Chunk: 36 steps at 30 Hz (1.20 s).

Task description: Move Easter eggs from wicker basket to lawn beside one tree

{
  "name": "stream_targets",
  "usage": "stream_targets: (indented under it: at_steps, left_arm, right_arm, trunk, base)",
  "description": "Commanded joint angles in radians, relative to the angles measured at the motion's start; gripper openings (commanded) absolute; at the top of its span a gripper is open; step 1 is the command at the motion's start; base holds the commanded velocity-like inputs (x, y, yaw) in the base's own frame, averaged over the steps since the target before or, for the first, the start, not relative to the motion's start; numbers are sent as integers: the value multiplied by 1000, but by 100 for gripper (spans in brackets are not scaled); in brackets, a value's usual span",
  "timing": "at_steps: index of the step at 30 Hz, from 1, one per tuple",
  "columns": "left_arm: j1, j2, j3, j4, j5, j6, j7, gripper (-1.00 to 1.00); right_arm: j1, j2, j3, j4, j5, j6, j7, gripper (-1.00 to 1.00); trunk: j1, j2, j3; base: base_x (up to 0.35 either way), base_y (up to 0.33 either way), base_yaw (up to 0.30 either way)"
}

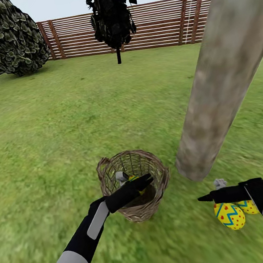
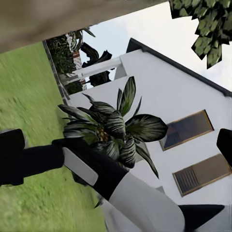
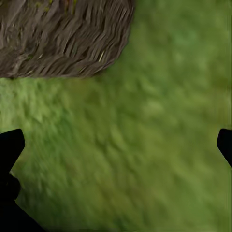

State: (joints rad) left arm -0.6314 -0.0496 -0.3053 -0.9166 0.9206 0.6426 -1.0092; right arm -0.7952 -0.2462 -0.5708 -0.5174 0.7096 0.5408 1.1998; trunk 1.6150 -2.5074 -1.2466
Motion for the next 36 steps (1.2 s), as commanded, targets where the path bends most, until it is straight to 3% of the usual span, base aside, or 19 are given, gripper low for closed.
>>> stream_targets:
  at_steps: [1,2,3,7,12,17,19,22,25,36]
  left_arm:
    - [-1,0,-2,-1,8,8,-1,100]
    - [-1,2,-1,0,7,8,-6,100]
    - [-1,4,-1,1,7,8,-13,100]
    - [-1,9,-1,-2,7,9,-36,100]
    - [-1,10,0,-4,7,11,-40,100]
    - [-1,8,-1,0,7,10,-40,100]
    - [-1,4,-2,3,7,10,-40,100]
    - [-1,3,-3,4,6,8,-41,100]
    - [-1,0,-4,5,6,7,-41,100]
    - [-1,-4,-5,7,5,6,-40,100]
  right_arm:
    - [-1,-8,-8,-2,7,10,75,100]
    - [-2,-19,-12,-7,7,12,171,100]
    - [-2,-26,-20,-17,7,13,225,100]
    - [-2,-31,-99,-105,8,35,322,100]
    - [-2,-35,-131,-163,8,130,339,100]
    - [-2,-30,-133,-201,-2,158,340,100]
    - [-2,-30,-133,-202,-38,180,340,100]
    - [-2,-30,-127,-203,-129,210,339,100]
    - [-2,-31,-124,-202,-166,218,339,100]
    - [-1,-29,-123,-188,-173,218,338,100]
  trunk:
    - [0,0,-1]
    - [0,0,-1]
    - [0,0,-1]
    - [0,0,-1]
    - [0,0,-1]
    - [0,0,-1]
    - [0,0,-1]
    - [0,0,-1]
    - [0,0,-1]
    - [-1,0,7]
  base:
    - [28,23,0]
    - [14,12,0]
    - [9,7,0]
    - [3,3,0]
    - [92,131,0]
    - [192,251,0]
    - [194,249,0]
    - [86,109,0]
    - [18,23,0]
    - [1,1,0]
